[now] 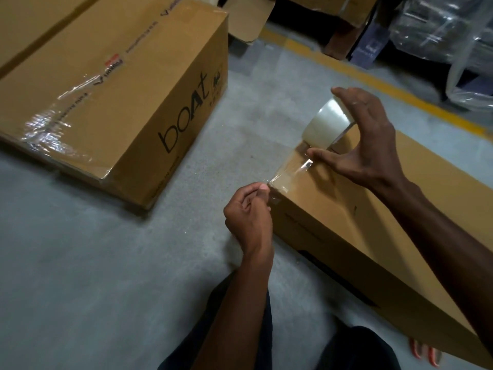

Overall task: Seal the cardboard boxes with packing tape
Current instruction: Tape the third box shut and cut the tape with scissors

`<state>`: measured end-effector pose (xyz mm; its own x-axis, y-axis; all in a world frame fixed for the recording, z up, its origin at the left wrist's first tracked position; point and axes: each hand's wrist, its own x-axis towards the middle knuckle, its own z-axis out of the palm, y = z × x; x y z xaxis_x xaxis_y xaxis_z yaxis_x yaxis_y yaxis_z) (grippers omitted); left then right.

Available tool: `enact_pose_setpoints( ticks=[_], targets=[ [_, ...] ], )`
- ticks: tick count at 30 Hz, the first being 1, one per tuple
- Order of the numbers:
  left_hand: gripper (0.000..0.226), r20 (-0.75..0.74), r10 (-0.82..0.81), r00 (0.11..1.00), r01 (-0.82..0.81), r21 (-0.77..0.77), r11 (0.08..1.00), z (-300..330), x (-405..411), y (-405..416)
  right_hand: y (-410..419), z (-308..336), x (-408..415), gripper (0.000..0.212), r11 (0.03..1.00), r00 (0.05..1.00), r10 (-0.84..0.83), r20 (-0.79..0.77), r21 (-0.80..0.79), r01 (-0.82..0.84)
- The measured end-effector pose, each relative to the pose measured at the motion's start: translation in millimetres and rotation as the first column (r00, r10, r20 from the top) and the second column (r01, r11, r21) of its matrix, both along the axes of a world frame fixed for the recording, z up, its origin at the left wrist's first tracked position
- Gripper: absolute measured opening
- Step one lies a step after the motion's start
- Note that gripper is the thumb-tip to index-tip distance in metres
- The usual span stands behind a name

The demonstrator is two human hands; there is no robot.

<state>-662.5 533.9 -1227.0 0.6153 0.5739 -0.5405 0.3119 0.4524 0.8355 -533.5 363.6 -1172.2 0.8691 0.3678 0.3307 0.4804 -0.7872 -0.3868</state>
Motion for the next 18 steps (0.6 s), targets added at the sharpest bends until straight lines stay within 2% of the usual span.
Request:
enact_pose_setpoints(
  ticks=[3, 5, 6, 9, 11, 12, 14, 16, 18],
  targets=[
    [0.015, -0.067, -0.046, 0.997, 0.052, 0.085, 0.995, -8.1, 4.5, -9.8, 0.1, -2.8, 1.1, 0.104, 1.000, 1.000, -0.016, -0.001, 0.003, 0.016],
    [0.037, -0.188, -0.148, 0.971, 0.169, 0.101, 0.981, -19.7, 0.6, -14.7, -1.1, -4.2, 3.6, 0.103, 0.999, 0.999, -0.048, 0.007, -0.001, 0.048],
    [0.047, -0.204, -0.172, 0.964, 0.199, 0.118, 0.973, -25.4, -3.7, -15.4, -1.8, -4.6, 4.5, 0.103, 0.998, 0.998, -0.060, 0.009, 0.006, 0.060],
    [0.058, -0.034, -0.044, 0.998, 0.053, 0.364, 0.930, -21.7, -13.6, -11.9, -3.8, -5.9, 4.4, 0.103, 0.999, 0.999, -0.045, 0.014, 0.012, 0.045],
    [0.062, 0.102, -0.040, 0.994, -0.026, 0.576, 0.817, -7.3, -19.4, -15.2, -1.9, -8.4, 0.1, 0.102, 1.000, 1.000, -0.020, 0.014, -0.002, 0.020],
    [0.067, 0.153, -0.110, 0.982, -0.018, 0.657, 0.754, 0.1, -22.2, -21.2, -0.6, -9.5, -2.0, 0.101, 1.000, 1.000, -0.014, 0.017, -0.005, 0.014],
    [0.082, 0.184, -0.354, 0.917, 0.097, 0.758, 0.644, 8.7, -27.3, -39.9, 0.7, -10.7, -4.0, 0.101, 1.000, 1.000, -0.014, 0.020, -0.001, 0.014],
    [0.087, 0.124, -0.546, 0.828, 0.254, 0.786, 0.564, 5.9, -26.8, -56.1, 0.2, -11.3, -4.3, 0.100, 1.000, 0.999, -0.011, 0.032, 0.008, 0.011],
    [0.084, 0.030, -0.592, 0.805, 0.340, 0.795, 0.503, -6.3, -18.7, -62.3, -0.6, -11.1, -3.8, 0.099, 1.000, 0.999, -0.008, 0.045, 0.017, 0.008]
  ],
)
